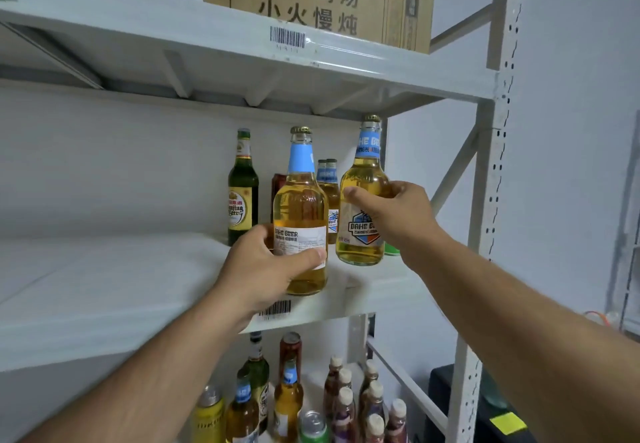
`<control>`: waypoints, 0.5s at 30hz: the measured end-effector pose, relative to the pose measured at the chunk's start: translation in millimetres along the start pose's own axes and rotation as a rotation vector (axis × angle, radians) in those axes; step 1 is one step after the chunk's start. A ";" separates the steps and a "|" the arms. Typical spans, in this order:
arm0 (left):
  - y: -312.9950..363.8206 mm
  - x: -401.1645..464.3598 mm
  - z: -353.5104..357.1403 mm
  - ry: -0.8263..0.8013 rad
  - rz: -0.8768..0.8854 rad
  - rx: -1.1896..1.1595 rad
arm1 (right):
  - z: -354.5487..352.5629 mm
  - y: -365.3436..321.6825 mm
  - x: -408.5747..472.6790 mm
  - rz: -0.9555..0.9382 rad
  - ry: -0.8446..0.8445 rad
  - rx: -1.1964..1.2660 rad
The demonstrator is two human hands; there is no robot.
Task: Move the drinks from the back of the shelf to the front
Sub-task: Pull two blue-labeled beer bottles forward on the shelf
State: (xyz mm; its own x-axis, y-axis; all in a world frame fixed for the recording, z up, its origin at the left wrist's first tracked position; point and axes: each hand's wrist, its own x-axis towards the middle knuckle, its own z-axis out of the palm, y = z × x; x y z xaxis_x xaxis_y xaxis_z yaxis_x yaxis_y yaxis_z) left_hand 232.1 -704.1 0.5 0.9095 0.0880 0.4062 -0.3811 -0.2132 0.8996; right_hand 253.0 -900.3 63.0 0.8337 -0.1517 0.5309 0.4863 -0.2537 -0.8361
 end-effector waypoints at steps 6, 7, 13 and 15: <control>-12.6 38.0 8.7 0.015 -0.015 0.001 | 11.1 29.2 42.3 0.028 0.012 0.004; -14.4 43.5 10.1 0.022 -0.019 0.001 | 13.4 33.3 48.7 0.033 0.013 0.007; -22.4 73.5 19.0 0.031 -0.046 0.014 | 26.3 61.6 85.4 0.053 -0.017 0.020; -23.2 79.4 23.1 0.039 -0.053 0.010 | 30.7 71.5 96.1 0.062 -0.030 0.019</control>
State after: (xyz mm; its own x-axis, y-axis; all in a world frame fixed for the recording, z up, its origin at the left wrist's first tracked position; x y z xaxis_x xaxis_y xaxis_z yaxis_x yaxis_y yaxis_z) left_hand 316.9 -714.7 8.1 0.9213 0.1368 0.3640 -0.3307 -0.2170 0.9185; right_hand 376.0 -903.7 50.1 0.8698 -0.1376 0.4738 0.4381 -0.2265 -0.8699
